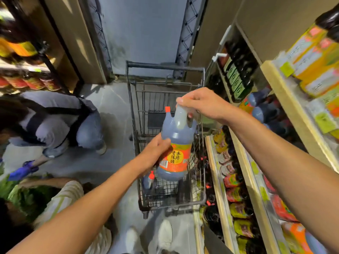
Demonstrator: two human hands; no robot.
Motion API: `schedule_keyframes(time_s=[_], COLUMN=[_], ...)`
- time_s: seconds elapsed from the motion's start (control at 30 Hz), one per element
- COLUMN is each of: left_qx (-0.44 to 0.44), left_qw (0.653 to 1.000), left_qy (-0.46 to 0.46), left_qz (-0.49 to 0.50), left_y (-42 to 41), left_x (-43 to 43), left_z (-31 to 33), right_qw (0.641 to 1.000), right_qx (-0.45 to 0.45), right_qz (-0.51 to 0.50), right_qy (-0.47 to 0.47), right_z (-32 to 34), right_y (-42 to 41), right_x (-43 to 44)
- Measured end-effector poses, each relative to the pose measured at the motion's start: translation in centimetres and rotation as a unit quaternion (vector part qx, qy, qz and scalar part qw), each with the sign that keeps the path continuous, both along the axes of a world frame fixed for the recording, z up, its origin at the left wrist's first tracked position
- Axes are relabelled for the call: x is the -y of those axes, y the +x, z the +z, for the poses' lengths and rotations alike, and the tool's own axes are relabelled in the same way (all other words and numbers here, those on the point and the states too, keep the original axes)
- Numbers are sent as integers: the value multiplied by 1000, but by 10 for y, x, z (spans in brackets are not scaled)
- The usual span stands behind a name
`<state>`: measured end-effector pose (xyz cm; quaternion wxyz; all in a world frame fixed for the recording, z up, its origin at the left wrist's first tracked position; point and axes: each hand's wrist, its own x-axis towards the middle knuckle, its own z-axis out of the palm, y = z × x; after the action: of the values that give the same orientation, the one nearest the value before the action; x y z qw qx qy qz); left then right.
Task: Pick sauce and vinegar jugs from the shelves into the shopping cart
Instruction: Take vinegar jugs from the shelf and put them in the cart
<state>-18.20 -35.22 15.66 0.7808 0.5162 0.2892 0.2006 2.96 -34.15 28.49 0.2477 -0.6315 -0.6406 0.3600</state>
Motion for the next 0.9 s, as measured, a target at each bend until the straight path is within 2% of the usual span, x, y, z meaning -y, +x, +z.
schedule_keyframes(time_s=[0.13, 0.3, 0.37, 0.47, 0.53, 0.63, 0.73, 0.9], left_qx=[-19, -66, -87, -118, -144, -178, -190, -235], left_qw=[999, 994, 990, 981, 971, 954, 947, 934], left_qy=[46, 73, 84, 90, 99, 112, 104, 103], left_qz=[-9, 41, 69, 126, 164, 214, 237, 250], left_y=[-12, -36, -50, -71, -83, -96, -104, -106], left_x=[-2, -9, -13, -18, -20, -22, -21, -17], left_z=[-1, -12, -20, -35, -46, -60, -77, -102], right_qw=[1000, 999, 992, 952, 950, 951, 933, 924], right_qx=[-1, -42, -109, -212, -160, -48, 11, 36], right_qz=[4, -8, -58, -197, -202, -131, -88, -117], right_qy=[-3, 3, -5, -104, -177, -276, -348, -363], right_z=[-4, -28, -50, -109, -161, -236, -301, -364], right_y=[-15, -35, -44, -52, -55, -60, -66, -89], right_x=[-6, -14, -14, -4, 18, 58, 80, 84])
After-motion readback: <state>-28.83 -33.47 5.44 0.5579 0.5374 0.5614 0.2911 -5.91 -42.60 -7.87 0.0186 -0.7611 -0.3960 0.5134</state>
